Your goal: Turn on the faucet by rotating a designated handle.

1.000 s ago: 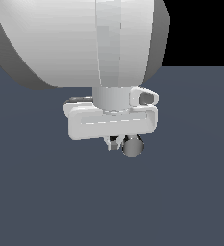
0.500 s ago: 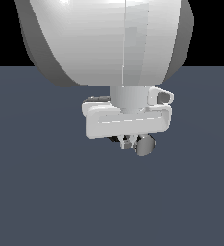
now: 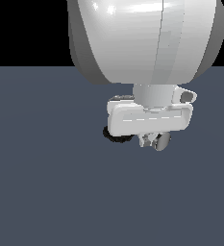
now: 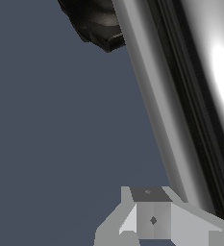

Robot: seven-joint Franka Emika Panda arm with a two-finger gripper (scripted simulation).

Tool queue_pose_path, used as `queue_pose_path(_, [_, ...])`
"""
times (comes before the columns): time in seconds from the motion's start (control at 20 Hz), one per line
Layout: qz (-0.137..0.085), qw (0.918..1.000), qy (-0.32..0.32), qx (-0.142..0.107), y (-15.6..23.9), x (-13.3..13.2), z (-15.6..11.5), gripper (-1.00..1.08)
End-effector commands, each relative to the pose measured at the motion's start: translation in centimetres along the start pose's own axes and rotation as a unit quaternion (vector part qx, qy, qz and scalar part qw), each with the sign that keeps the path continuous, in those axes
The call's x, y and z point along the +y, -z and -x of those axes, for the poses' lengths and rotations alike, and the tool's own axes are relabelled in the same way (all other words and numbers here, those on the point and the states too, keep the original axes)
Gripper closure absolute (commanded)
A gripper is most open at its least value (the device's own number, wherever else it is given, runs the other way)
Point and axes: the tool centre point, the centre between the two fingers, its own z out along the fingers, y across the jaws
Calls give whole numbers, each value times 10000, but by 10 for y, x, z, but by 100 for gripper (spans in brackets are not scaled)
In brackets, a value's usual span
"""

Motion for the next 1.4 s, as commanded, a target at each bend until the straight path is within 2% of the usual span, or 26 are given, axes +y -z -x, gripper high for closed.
queue_pose_path(0.0, [33,10000,-9,64,1,16,-7,108])
queue_pose_path(0.7, [33,10000,-9,64,2,79,-12,108])
queue_pose_path(0.75, [33,10000,-9,64,2,79,-12,108])
queue_pose_path(0.8, [-1,9999,96,32,0,63,-14,108])
queue_pose_path(1.35, [6,10000,73,39,1,91,-42,108])
